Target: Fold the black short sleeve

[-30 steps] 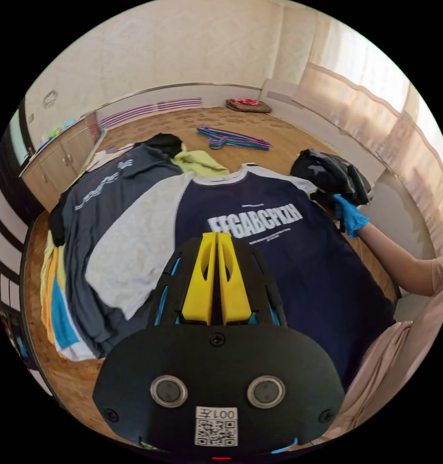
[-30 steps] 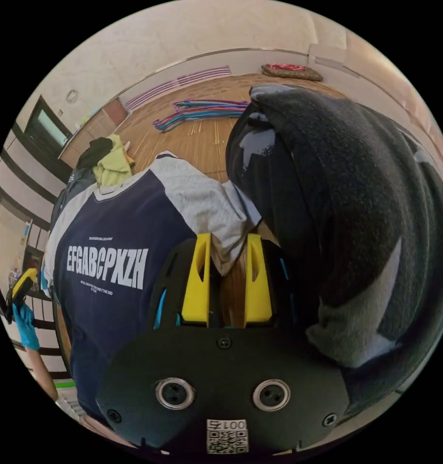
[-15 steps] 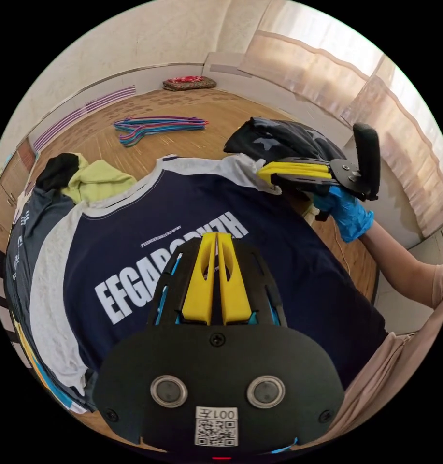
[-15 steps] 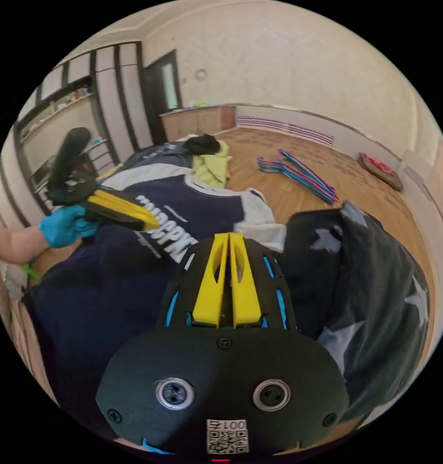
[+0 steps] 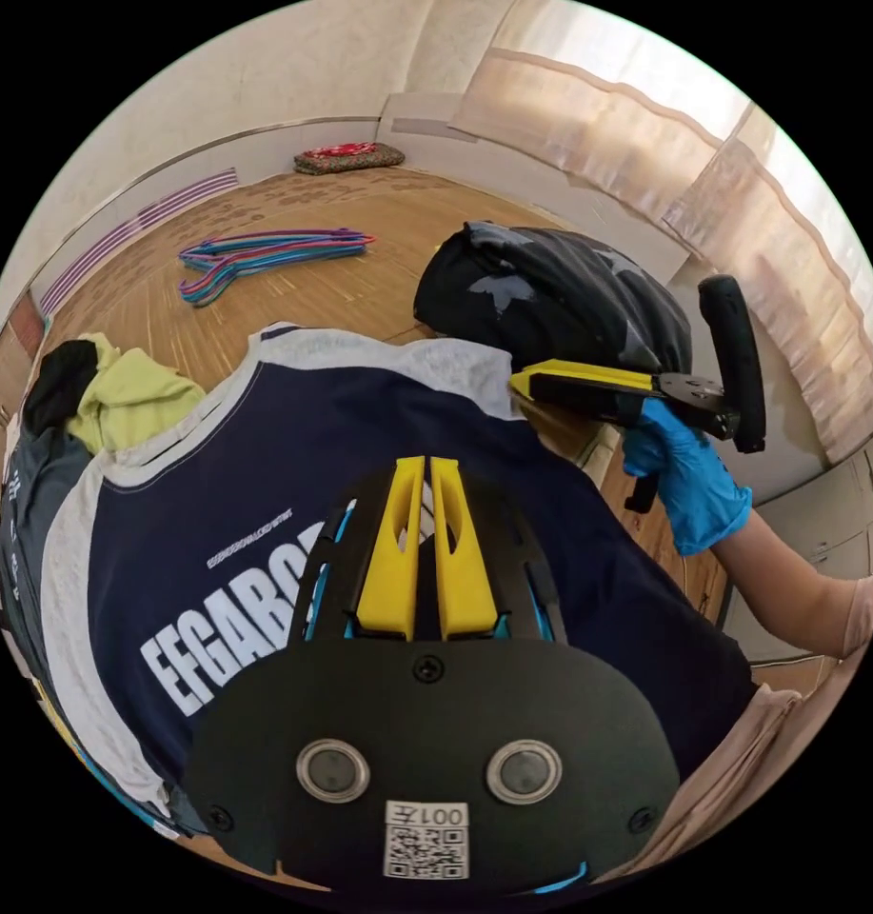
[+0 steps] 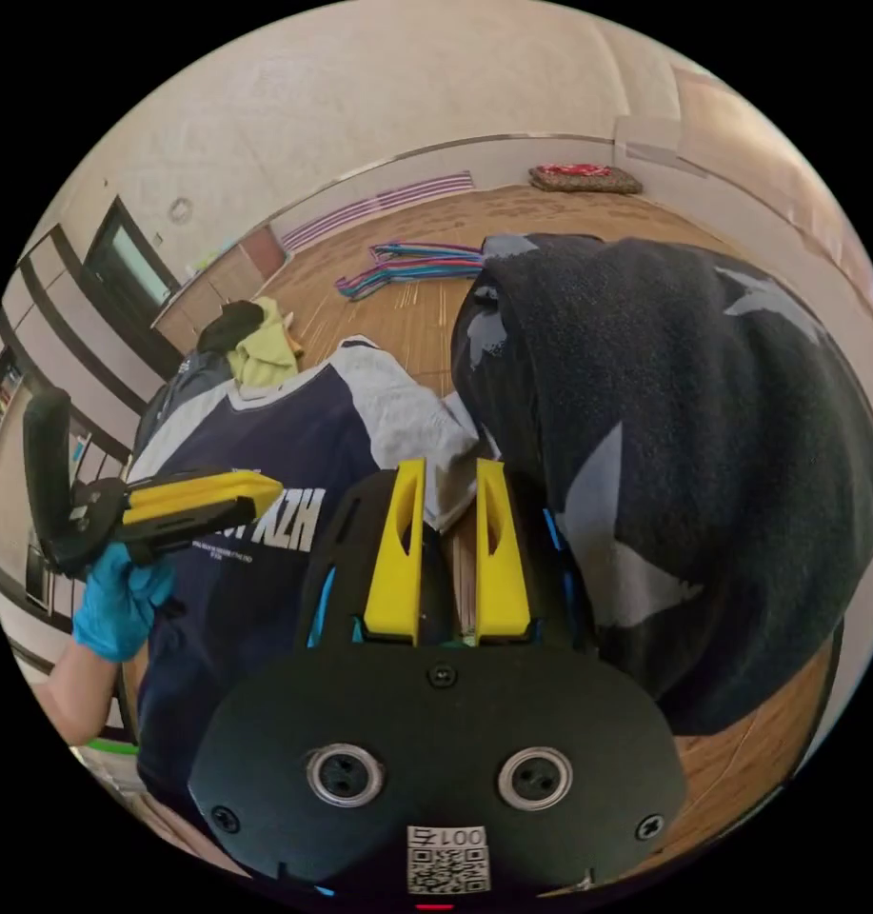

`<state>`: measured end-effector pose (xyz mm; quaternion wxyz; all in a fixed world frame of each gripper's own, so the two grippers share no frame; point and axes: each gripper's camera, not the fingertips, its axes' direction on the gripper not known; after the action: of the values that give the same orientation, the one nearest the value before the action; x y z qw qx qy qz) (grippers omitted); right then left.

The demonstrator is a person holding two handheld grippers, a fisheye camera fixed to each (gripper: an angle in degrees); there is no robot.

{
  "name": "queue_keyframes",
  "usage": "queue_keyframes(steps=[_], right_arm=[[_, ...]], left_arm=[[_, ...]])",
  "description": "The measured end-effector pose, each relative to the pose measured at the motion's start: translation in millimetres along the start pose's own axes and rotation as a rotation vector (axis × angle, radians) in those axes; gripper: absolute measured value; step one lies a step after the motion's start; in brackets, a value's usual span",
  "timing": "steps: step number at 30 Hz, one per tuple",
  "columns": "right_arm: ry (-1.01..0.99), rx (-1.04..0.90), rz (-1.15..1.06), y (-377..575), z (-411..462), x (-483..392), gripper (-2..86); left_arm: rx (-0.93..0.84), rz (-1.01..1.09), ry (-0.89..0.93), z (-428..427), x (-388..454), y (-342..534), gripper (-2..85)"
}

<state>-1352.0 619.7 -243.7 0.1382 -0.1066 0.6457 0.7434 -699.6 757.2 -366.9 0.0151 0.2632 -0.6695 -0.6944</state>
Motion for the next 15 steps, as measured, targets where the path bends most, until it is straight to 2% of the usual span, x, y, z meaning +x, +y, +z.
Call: queue_keyframes(steps=[8, 15], right_arm=[[0.107, -0.11, 0.057, -19.6, 37.9, -4.3, 8.3], [-0.016, 0.018, -0.066, -18.1, 20.4, -12.9, 2.2]], left_arm=[[-0.023, 0.102, 0.039, 41.3, 22.7, -45.6, 4.8], [-0.072, 0.109, 0.025, 70.8, 19.2, -52.3, 3.1]])
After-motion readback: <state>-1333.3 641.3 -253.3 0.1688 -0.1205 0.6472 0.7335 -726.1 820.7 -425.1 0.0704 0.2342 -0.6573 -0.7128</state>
